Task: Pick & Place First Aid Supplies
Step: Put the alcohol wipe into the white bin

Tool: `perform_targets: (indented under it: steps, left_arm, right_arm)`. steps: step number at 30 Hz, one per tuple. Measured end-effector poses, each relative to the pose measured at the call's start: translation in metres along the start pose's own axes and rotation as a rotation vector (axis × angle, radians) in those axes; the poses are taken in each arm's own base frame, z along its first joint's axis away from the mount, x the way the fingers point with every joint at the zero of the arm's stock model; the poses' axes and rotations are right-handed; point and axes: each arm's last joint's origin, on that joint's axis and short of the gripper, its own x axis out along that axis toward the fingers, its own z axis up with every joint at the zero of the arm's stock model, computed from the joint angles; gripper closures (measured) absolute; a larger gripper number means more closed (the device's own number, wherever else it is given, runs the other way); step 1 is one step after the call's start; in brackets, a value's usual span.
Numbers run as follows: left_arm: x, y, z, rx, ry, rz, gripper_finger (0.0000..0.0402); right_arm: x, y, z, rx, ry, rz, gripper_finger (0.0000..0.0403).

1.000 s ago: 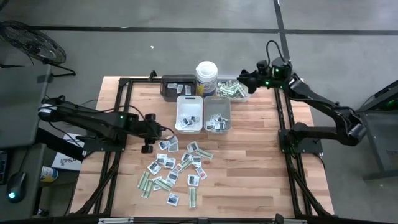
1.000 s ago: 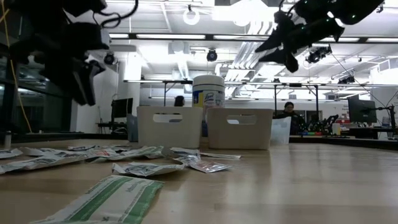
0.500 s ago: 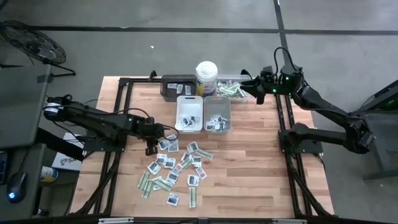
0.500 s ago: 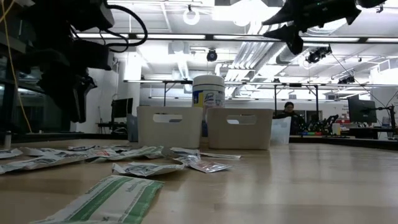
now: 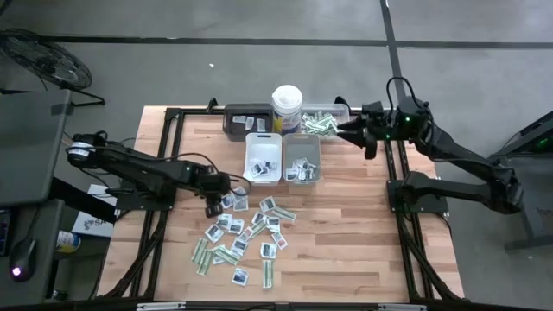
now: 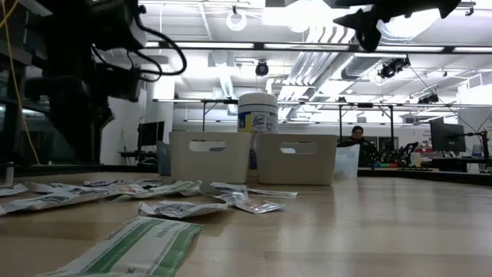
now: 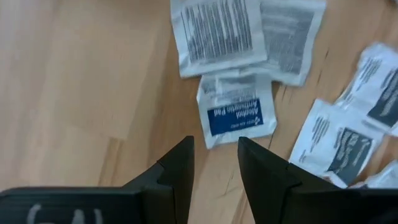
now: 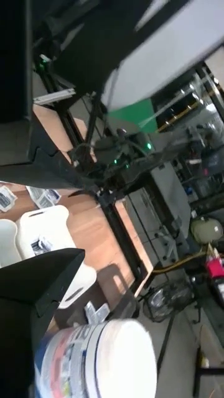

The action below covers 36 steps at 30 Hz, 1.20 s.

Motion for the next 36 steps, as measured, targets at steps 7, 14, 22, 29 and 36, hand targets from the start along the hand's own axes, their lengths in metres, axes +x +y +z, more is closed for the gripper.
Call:
perform_targets:
  steps: [7,14,22,29,36]
  left_arm:
    - [0.016,-0.003,0.002,-0.002,0.046,0.018,0.028]
    - [0.026,-0.005,0.005,-0.001,0.056,0.024,0.028]
    - [0.039,-0.007,0.006,-0.007,0.086,0.034,0.028]
    - [0.051,-0.007,0.004,-0.005,0.159,0.063,0.0283]
    - [0.055,-0.007,0.004,-0.003,0.164,0.067,0.0349]
  right_arm:
    - [0.007,0.014,-0.012,-0.135,0.091,0.076,0.0246]
    - [0.019,0.032,-0.023,-0.258,0.128,0.073,0.0248]
    - [0.022,0.046,-0.031,-0.304,0.136,0.01,0.0251]
    - [0.022,0.048,-0.036,-0.286,0.155,-0.068,0.0252]
    - [0.023,0.049,-0.036,-0.288,0.152,-0.084,0.0252]
